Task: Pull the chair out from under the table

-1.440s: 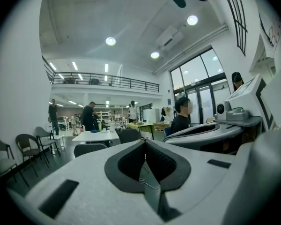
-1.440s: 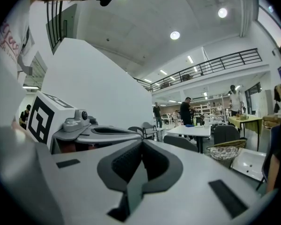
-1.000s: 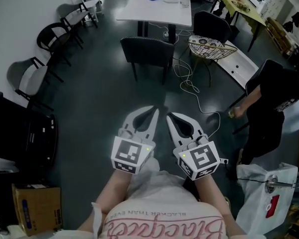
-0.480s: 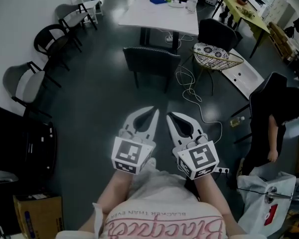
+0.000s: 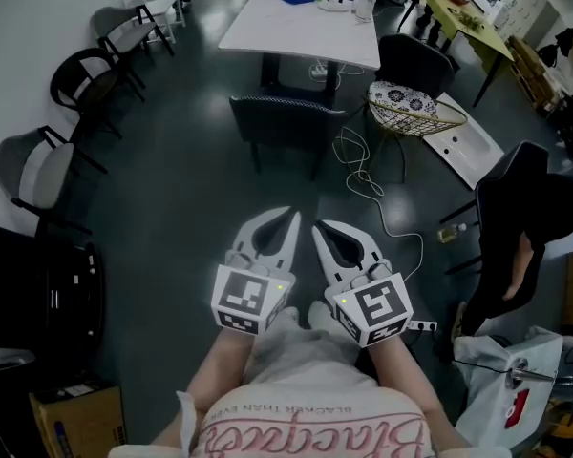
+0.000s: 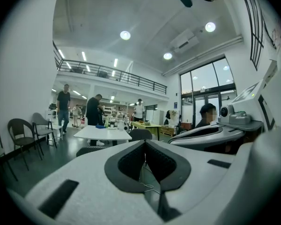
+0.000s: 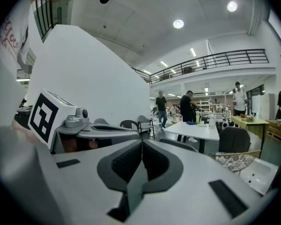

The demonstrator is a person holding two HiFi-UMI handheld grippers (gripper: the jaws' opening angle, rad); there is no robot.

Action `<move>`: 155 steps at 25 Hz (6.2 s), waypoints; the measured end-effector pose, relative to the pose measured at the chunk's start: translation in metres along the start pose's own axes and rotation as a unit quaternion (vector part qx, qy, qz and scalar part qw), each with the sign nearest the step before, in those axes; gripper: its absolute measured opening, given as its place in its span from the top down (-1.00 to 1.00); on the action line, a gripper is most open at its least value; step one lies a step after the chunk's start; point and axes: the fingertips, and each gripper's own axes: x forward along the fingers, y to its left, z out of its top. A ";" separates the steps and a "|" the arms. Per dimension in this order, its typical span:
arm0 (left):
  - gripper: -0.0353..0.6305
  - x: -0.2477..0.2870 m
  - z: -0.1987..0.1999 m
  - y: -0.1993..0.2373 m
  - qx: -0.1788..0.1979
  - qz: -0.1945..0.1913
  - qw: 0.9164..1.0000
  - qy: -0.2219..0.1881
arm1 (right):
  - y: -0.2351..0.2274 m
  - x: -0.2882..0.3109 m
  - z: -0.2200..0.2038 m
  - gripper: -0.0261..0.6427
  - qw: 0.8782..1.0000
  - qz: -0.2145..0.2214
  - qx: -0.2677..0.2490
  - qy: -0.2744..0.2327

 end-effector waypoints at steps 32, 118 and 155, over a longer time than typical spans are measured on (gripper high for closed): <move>0.88 0.256 0.013 0.037 -0.014 0.136 0.990 0.023 | -0.254 0.103 -0.001 0.91 0.993 0.120 -0.005 0.013; 0.56 0.368 -0.235 0.314 0.307 -0.376 0.722 0.493 | -0.272 0.442 -0.204 0.60 0.820 0.204 -0.228 0.483; 0.55 0.139 -0.265 0.180 0.319 -0.358 0.731 0.485 | -0.082 0.256 -0.238 0.54 0.836 0.179 -0.229 0.465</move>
